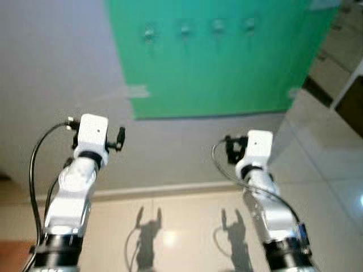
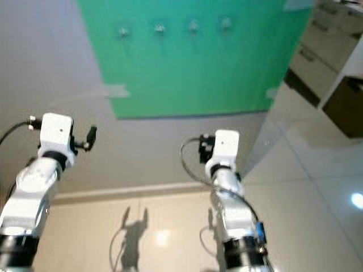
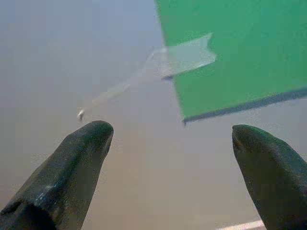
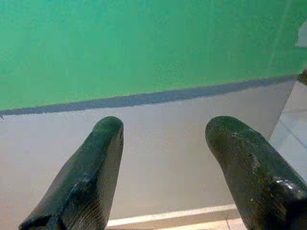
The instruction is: Hang keys on a hook
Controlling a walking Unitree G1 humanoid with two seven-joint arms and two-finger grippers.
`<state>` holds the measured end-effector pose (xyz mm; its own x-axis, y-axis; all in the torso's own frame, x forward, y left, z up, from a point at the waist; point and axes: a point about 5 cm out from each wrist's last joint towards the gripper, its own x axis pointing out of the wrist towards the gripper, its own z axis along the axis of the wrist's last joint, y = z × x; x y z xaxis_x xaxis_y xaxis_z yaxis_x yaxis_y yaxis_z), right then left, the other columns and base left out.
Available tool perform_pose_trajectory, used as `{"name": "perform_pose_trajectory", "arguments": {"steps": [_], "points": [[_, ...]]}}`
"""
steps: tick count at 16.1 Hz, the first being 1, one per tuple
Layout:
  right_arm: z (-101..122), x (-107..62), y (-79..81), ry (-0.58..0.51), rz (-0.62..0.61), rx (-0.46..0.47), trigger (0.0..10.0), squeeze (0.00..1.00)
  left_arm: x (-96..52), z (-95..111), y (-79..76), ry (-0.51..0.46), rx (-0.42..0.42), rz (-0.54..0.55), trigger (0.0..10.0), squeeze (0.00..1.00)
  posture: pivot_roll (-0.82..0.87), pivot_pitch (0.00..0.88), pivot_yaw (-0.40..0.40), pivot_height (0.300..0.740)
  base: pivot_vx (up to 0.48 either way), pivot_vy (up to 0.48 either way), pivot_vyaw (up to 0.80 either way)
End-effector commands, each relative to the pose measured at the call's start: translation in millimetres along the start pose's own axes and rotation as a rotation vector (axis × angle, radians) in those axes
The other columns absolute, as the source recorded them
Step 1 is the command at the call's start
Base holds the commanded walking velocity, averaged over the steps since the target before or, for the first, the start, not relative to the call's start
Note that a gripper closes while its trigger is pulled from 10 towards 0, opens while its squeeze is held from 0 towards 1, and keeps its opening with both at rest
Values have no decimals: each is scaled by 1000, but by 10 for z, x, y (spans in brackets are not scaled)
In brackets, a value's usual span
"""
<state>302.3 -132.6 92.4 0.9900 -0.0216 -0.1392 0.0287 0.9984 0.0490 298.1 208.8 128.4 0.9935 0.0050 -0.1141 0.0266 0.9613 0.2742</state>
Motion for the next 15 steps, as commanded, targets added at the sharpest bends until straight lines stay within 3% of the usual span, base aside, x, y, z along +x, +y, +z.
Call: {"name": "perform_pose_trajectory", "arguments": {"steps": [1, 3, 4, 6, 11, 12, 15], "points": [[-61, 13, -156, 27, -36, -18, 10000, 0, -21, -99, -119, 29, 1, -34, 10000, 0, -26, 0, 0, 740, 0, 480, 0], [-151, 3, -181, 40, 14, -141, 10000, 0, -96, -235, -236, 53, -13, -97, 10000, 0, -48, 0, -10, 740, 0, 480, 0], [-174, -7, -190, 45, 17, -152, 10000, 0, -112, -270, -253, 58, -14, -106, 10000, 0, -48, 0, -10, 740, 0, 480, 0], [-320, -113, -278, 76, -22, -113, 10000, 0, -146, -412, -299, 69, -71, -97, 10000, 0, -59, 0, -16, 740, 0, 480, 0], [-636, -274, -399, 168, -70, -63, 10000, 0, -174, -549, -339, 93, -93, -110, 10000, 0, -65, 0, -12, 740, 0, 480, 0], [-686, -300, -444, 190, -100, -22, 10000, 0, -192, -568, -341, 92, -102, -119, 10000, 0, -53, 0, -21, 740, 0, 0, -800], [-681, -262, -370, 190, -51, -35, 10000, 0, -185, -506, -297, 67, -79, -102, 10000, 0, -28, 0, -33, 740, 0, 0, -800]]}}
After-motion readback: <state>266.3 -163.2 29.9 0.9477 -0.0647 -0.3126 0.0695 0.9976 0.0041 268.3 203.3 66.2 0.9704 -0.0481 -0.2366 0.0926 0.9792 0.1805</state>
